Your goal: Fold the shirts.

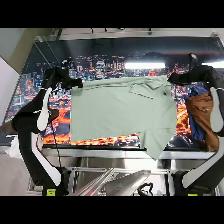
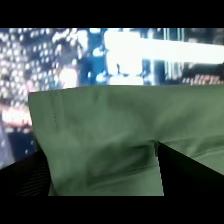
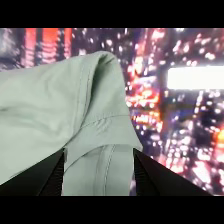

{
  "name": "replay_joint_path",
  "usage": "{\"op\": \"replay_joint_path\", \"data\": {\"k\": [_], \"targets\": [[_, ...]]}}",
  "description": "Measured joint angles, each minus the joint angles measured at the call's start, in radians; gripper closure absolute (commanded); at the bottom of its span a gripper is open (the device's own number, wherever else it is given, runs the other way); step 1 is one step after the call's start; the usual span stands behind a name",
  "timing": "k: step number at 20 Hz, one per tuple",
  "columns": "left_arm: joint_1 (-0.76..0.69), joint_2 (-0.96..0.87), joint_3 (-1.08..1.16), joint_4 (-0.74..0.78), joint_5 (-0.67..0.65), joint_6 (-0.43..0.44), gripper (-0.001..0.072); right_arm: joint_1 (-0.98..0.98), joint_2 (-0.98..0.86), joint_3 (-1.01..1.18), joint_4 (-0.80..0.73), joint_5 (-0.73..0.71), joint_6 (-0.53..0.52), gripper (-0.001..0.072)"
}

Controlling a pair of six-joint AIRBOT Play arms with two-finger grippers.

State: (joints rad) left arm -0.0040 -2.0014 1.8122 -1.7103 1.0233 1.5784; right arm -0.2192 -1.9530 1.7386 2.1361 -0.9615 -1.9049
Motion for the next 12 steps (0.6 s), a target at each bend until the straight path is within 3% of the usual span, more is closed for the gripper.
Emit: {"op": "replay_joint_path", "data": {"k": [2, 3, 4, 8, 12], "targets": [[0.023, 0.074, 0.003, -0.007, 0.048, 0.0, 0.0009, -0.027, 0.073, 0.0, -0.003, -0.048, 0.026, 0.0242], [0.038, 0.114, 0.003, -0.009, 0.077, 0.0, 0.0009, -0.043, 0.112, 0.0, -0.004, -0.077, 0.036, 0.0335], [0.05, 0.152, 0.002, -0.009, 0.105, 0.0, 0.001, -0.061, 0.152, -0.001, -0.004, -0.114, 0.05, 0.0367], [0.097, 0.321, -0.055, -0.003, 0.269, 0.006, 0.001, -0.124, 0.31, -0.098, -0.005, -0.266, 0.074, 0.0366], [0.14, 0.531, -0.373, 0.005, 0.385, 0.008, 0.001, -0.174, 0.53, -0.451, -0.003, -0.262, 0.086, 0.0365]]}}
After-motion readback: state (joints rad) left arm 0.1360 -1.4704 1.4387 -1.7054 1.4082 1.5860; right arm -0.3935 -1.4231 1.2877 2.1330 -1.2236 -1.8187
